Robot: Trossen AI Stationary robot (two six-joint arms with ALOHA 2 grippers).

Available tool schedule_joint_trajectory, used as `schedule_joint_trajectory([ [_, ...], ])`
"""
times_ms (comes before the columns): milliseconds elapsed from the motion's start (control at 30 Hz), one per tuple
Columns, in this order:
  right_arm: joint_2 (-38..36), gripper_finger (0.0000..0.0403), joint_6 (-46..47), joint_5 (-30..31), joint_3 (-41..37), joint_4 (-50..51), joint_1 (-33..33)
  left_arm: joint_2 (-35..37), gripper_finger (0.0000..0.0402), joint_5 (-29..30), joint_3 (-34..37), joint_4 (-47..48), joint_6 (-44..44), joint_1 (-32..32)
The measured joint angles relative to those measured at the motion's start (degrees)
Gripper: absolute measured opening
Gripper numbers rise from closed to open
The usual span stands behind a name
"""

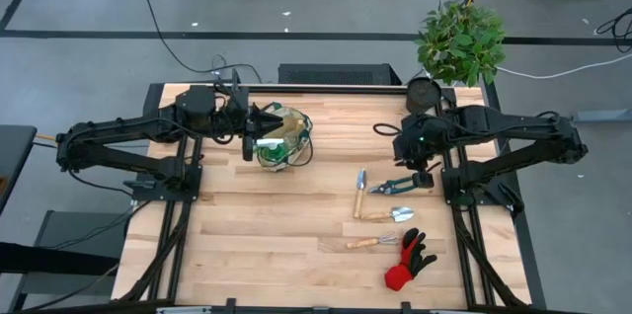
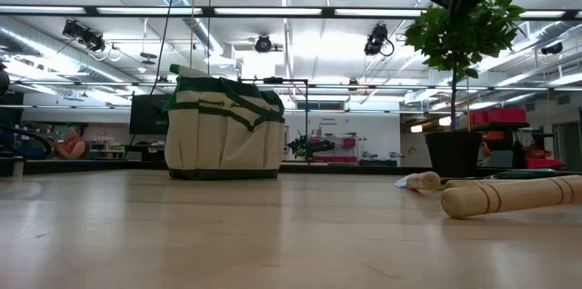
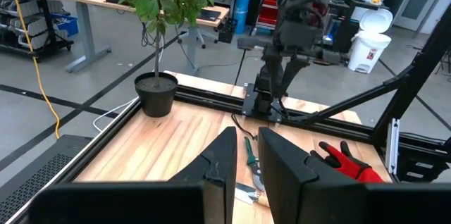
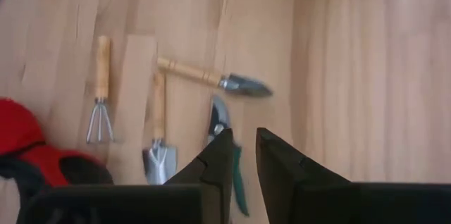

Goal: Pick & Place Garden tools in Gardening bag
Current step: Put the green shear scissors into the gardening bag

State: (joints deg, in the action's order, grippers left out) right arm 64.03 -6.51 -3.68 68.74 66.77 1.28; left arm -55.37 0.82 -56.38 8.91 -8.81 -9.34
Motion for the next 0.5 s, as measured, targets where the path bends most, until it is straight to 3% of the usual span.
schedule_joint_trajectory([
  [233, 0.0, 0.0081, 0.0, -1.4, -6.1, -0.1, -0.7, 0.0, 0.0064, 0.0, 0.0, 0.0, 0.0, 0.0],
  [500, 0.0, 0.0155, 0.0, -0.3, -11.5, -0.3, -2.3, 0.0, 0.0064, 0.0, 0.0, 0.0, 0.0, 0.0],
])
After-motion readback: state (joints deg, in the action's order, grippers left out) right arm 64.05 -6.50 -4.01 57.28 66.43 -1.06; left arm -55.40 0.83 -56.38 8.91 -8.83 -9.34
